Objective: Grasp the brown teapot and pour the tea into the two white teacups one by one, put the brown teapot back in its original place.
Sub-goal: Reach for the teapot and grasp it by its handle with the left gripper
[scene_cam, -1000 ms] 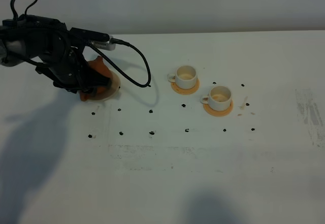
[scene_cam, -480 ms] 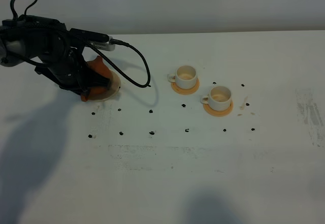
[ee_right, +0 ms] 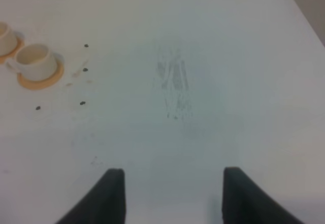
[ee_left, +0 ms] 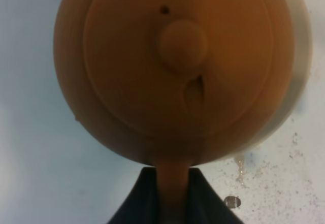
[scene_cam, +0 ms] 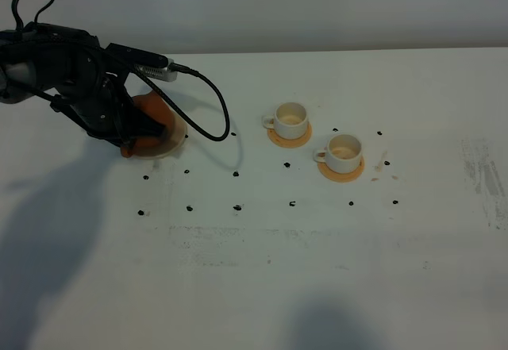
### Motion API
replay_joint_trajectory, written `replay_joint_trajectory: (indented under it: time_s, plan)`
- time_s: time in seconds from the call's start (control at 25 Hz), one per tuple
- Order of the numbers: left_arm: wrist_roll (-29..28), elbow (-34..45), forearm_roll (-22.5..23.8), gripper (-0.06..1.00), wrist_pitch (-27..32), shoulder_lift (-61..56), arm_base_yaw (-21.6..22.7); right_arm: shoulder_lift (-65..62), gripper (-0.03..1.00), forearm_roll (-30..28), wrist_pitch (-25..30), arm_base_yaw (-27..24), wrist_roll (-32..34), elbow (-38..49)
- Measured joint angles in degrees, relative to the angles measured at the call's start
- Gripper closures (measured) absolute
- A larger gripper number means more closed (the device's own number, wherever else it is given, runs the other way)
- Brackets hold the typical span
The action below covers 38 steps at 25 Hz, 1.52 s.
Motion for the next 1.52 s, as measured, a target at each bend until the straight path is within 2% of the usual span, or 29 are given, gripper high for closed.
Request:
replay_joint_trajectory:
  time_s: [0.4, 0.64, 1.52]
  plan:
    - [1.8, 0.0, 0.1, 0.86, -1.6, 0.0, 0.1, 0.0, 0.54, 0.0, 0.0, 0.0, 0.0, 0.0]
    - [4.4, 0.0, -2.2, 0.86, -2.2, 0.2, 0.1, 0.0, 0.54, 0.0, 0.0, 0.0, 0.0, 0.0]
    - [7.7, 0.0, -3.6, 0.86, -2.9, -1.8, 0.1, 0.0, 0.54, 0.0, 0.0, 0.0, 0.0, 0.0]
